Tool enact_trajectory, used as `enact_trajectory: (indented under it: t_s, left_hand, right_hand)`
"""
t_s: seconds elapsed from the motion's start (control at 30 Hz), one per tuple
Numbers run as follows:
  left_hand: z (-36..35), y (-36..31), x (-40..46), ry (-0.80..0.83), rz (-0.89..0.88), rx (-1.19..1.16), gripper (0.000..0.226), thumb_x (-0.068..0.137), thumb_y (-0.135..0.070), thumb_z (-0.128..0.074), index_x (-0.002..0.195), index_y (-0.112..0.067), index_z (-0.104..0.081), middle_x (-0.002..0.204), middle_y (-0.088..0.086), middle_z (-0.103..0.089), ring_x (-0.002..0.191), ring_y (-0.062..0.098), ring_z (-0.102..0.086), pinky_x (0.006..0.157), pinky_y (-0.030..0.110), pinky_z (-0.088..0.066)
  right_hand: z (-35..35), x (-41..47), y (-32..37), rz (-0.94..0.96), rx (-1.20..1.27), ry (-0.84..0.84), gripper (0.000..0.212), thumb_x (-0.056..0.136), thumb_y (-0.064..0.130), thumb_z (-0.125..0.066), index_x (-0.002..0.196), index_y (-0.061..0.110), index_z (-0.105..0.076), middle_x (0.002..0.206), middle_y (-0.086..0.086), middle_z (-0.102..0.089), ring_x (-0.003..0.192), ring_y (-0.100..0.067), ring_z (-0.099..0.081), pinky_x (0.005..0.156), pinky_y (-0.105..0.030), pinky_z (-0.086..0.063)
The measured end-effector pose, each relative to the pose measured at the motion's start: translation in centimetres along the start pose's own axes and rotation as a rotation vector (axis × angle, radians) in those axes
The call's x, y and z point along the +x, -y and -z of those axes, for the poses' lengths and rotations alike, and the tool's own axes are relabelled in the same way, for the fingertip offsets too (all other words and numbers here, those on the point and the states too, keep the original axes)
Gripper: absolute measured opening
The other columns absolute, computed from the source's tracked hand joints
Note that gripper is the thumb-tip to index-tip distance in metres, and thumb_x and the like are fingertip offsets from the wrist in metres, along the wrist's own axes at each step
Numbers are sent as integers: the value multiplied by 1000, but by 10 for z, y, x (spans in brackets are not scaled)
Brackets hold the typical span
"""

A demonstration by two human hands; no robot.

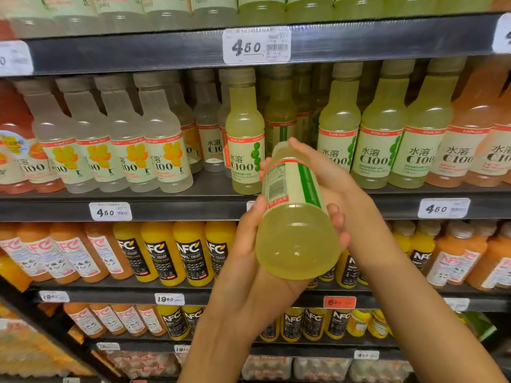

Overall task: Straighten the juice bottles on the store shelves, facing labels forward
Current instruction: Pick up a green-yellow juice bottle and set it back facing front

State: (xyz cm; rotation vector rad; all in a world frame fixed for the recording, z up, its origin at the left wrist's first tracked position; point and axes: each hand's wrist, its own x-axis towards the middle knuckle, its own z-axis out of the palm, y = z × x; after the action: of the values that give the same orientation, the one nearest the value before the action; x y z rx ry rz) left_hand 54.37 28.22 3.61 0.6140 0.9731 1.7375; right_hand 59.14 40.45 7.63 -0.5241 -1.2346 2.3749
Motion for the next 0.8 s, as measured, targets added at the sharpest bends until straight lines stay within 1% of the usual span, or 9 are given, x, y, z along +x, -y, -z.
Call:
enact_trajectory:
  t_s: [0.03,0.07,0.13,0.17,0.27,0.33,0.4,0.57,0.8]
  left_hand:
    - [1,5,-5,55,-19,-49,78,38,-44,-89,92,9,-72,94,23,-68,90,26,-65,99,41,-45]
    - [4,10,-9,107,16,-147,98,30,-40,-94,110,8,-66,106,26,-63,93,31,-63,101,48,-42]
    - [10,17,-17,274,42,-266,91,50,-34,-91,127,0,-57,119,26,-60,98,34,-65,96,51,-49]
    - [15,22,-17,275,18,-200,84,58,-37,-87,130,-5,-56,122,23,-61,103,33,-65,95,51,-49]
    - [26,25,-14,151,-70,160,77,68,-53,-73,133,-17,-51,122,6,-66,113,22,-63,92,36,-53]
    - [26,25,-10,125,-170,381,71,64,-64,-71,124,-30,-54,115,-10,-69,108,9,-64,82,19,-53]
    - [24,30,-7,111,-271,487,59,60,-60,-76,111,-36,-59,108,-15,-71,101,3,-66,76,13,-51]
    - [27,43,4,7,-503,512,45,64,-36,-77,106,-39,-62,105,-8,-72,98,9,-68,74,15,-53]
    - [29,39,12,-17,-584,583,75,63,-28,-81,130,-18,-51,122,5,-62,114,17,-60,90,25,-50]
  right_hand:
    - [-2,-1,4,41,31,6,50,96,39,-47,131,3,-45,84,-12,-66,76,-22,-66,69,-34,-57]
    - [-2,-4,7,104,69,-8,47,95,38,-51,130,6,-47,82,-11,-66,75,-22,-67,71,-35,-58]
    - [-3,-10,13,275,53,-18,30,95,34,-53,114,11,-51,77,-9,-70,70,-21,-69,70,-37,-59]
    - [-3,-13,16,356,10,-16,24,95,34,-53,109,14,-51,77,-8,-71,70,-20,-70,70,-37,-60]
    - [-7,-25,23,573,-189,-1,25,97,34,-49,113,16,-51,83,-5,-69,73,-17,-69,65,-32,-59]
    - [-11,-32,22,677,-313,-9,32,98,33,-46,121,12,-49,89,-5,-69,76,-17,-69,63,-29,-56]
    - [-13,-37,20,743,-455,-16,37,98,33,-44,128,10,-45,98,-6,-70,85,-18,-70,67,-27,-55]
    - [-9,-51,4,755,-618,81,49,85,38,-56,127,15,-45,109,-3,-69,98,-13,-68,76,-23,-54]
    - [11,-63,-5,815,-598,305,46,78,15,-69,120,15,-52,107,1,-70,104,-18,-63,84,-28,-51]
